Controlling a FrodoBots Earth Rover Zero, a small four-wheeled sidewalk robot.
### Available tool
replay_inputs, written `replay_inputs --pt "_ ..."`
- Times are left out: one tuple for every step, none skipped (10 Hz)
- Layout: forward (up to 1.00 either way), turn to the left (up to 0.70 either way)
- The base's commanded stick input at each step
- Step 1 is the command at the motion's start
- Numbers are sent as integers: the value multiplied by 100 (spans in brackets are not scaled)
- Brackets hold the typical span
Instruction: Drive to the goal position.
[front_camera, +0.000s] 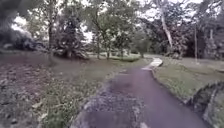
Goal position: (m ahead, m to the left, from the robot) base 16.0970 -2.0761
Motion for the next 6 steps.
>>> replay_inputs --pt "70 -14" --pt "70 -14" --pt "70 -14" --pt "70 -14" --pt "70 -14" --pt "70 -14"
